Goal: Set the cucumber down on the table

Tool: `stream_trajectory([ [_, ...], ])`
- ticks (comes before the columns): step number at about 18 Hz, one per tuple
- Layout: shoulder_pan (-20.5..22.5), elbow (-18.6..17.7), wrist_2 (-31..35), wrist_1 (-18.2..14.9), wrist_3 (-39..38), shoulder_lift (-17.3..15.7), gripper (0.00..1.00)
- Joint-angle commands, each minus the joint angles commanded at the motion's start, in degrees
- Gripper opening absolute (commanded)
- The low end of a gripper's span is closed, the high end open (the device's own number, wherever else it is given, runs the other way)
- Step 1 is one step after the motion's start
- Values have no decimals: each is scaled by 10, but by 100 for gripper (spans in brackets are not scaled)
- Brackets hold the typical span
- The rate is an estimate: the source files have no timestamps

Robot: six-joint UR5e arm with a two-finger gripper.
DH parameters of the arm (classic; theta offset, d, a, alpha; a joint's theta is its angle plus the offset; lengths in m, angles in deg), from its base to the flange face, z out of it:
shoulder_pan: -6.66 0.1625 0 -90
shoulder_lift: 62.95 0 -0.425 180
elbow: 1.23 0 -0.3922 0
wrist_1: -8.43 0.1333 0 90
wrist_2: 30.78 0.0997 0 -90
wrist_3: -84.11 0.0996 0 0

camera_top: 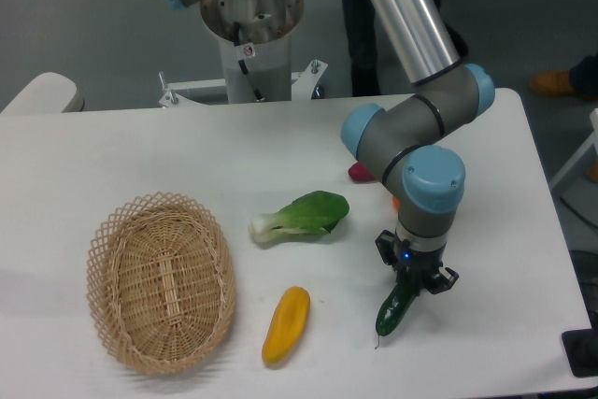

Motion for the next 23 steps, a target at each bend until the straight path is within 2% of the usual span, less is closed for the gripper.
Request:
stream_trajectory([
  [1,0,0,-1,0,1,0,21],
  [3,0,2,0,0,0,0,29],
  [4,0,3,0,-1,0,-1,48],
  [5,1,5,1,0,0,-3,84],
  [6,1,7,2,0,0,-7,100],
  [17,6,21,1,-4,-21,-79,100],
  [20,22,37,-3,-9,-12,-98,100],
  [23,44,42,-3,-28,51,-111,100],
])
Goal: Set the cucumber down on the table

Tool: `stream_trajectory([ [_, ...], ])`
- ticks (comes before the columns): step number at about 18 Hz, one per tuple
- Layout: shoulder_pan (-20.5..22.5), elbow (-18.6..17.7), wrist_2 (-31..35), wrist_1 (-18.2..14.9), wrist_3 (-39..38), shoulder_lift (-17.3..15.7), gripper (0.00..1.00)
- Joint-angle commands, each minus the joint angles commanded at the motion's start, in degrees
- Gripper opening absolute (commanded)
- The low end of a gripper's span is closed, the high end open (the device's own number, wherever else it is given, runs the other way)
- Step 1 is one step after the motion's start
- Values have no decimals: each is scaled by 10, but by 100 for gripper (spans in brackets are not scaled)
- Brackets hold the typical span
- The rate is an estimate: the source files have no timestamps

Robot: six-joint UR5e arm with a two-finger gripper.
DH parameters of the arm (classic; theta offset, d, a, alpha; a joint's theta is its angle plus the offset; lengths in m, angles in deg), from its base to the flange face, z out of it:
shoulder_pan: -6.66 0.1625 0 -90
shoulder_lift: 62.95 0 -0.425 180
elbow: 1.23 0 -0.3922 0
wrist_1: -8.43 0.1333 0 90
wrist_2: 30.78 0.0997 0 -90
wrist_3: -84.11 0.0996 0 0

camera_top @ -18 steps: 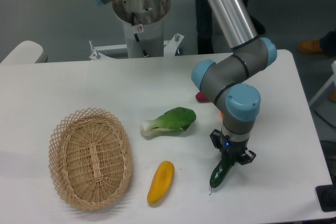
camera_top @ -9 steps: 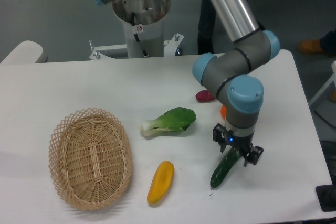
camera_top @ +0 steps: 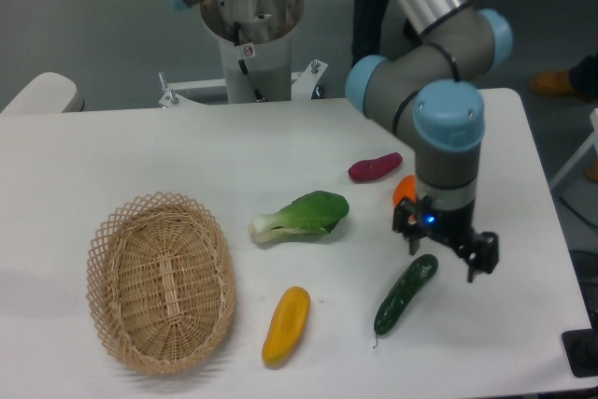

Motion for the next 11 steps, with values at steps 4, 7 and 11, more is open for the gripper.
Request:
stream_trajectory([
  [4,32,-2,1,-26,83,-14,100],
  [7,55,-6,-1,-47,158,-22,100],
  [11,76,-8,-2,-70,227,-27,100],
])
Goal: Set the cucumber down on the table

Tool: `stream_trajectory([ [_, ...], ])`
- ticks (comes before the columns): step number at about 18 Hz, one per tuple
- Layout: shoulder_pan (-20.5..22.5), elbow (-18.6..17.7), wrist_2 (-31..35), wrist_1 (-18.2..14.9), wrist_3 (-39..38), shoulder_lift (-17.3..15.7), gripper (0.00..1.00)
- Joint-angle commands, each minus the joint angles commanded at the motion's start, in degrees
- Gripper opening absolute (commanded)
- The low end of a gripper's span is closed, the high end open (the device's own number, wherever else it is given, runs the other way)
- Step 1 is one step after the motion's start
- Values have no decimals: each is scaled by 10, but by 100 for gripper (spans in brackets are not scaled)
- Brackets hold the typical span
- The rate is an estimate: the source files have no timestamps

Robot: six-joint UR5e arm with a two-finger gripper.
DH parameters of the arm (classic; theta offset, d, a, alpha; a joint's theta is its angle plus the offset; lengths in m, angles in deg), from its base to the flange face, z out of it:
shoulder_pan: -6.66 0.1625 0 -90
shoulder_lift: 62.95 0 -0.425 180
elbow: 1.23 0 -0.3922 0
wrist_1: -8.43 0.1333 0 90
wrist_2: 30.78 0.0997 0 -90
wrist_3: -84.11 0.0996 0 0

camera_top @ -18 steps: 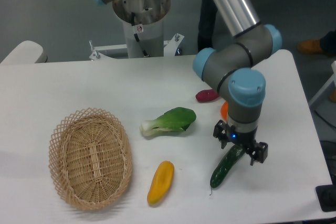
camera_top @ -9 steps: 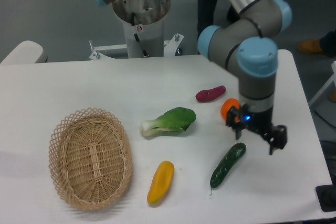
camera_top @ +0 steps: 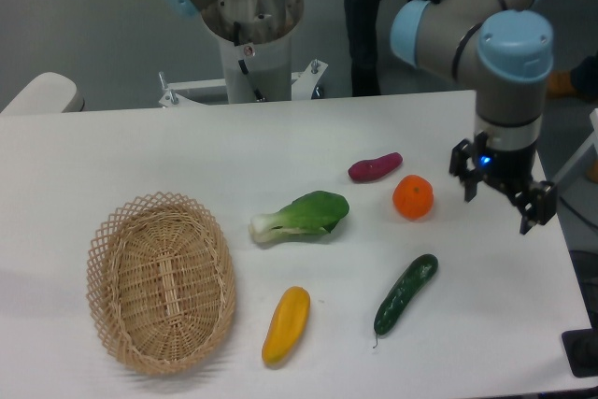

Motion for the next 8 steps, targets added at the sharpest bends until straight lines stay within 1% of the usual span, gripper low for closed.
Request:
stream_trajectory([
  [3,11,-9,-2,-1,27,-2,100],
  [8,10,-10,-3,-1,30,-2,100],
])
